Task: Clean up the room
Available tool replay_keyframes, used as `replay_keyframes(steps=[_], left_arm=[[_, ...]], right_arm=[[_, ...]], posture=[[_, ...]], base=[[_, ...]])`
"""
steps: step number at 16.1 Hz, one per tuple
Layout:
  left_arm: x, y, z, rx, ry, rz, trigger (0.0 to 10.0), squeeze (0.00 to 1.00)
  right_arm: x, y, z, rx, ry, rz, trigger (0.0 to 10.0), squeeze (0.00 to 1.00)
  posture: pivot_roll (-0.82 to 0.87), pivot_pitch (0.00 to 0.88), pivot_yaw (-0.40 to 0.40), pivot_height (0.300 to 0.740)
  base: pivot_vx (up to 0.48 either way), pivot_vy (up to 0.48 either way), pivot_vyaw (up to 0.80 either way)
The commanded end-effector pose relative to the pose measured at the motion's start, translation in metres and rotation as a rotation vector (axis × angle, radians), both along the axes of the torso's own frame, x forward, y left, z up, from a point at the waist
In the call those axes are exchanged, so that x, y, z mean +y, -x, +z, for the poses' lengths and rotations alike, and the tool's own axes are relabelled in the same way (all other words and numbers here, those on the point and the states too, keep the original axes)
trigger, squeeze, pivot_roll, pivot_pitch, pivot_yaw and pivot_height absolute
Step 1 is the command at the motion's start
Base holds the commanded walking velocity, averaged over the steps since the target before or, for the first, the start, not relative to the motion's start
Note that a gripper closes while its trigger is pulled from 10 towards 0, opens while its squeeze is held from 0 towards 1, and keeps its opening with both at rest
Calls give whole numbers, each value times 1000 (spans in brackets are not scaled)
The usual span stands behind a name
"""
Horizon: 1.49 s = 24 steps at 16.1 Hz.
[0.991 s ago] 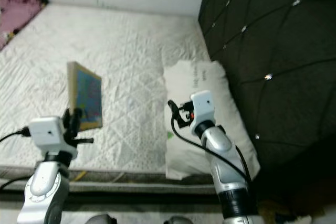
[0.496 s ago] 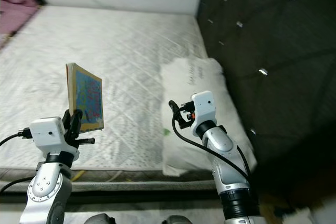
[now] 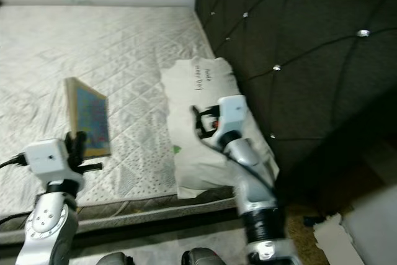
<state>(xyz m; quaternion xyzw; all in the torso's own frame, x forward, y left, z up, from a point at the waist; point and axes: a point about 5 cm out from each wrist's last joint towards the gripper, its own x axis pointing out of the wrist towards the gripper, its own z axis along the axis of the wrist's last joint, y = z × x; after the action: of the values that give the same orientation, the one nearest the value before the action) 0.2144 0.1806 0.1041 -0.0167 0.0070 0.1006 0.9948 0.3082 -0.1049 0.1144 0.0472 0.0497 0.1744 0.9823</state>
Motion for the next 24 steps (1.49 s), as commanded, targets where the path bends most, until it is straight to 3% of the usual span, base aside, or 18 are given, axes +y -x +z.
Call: replay_keyframes(steps=[1, 3, 14, 20, 24], left_arm=[[3, 4, 12, -64, -20, 16, 10000, 0], [3, 10, 12, -59, 23, -19, 10000, 0], [-1, 14, 15, -61, 32, -22, 10000, 0], [-7, 9, 15, -66, 32, -26, 10000, 0], [-11, 9, 14, -60, 28, -28, 10000, 0]], right_arm=[[-3, 5, 2, -17, 8, -6, 10000, 0], [-8, 9, 3, -27, -9, -31, 10000, 0], [-5, 17, 3, -9, -2, -1, 10000, 0], [-4, 15, 2, 0, 1, 12, 10000, 0], [-3, 13, 1, 2, 3, 24, 10000, 0]], posture=[[-26, 91, -40, 740], [-25, 99, -46, 740], [-31, 151, -60, 740], [-27, 132, -66, 675], [-24, 122, -70, 665]], base=[[0, 0, 0], [0, 0, 0], [0, 0, 0], [0, 0, 0], [0, 0, 0]])
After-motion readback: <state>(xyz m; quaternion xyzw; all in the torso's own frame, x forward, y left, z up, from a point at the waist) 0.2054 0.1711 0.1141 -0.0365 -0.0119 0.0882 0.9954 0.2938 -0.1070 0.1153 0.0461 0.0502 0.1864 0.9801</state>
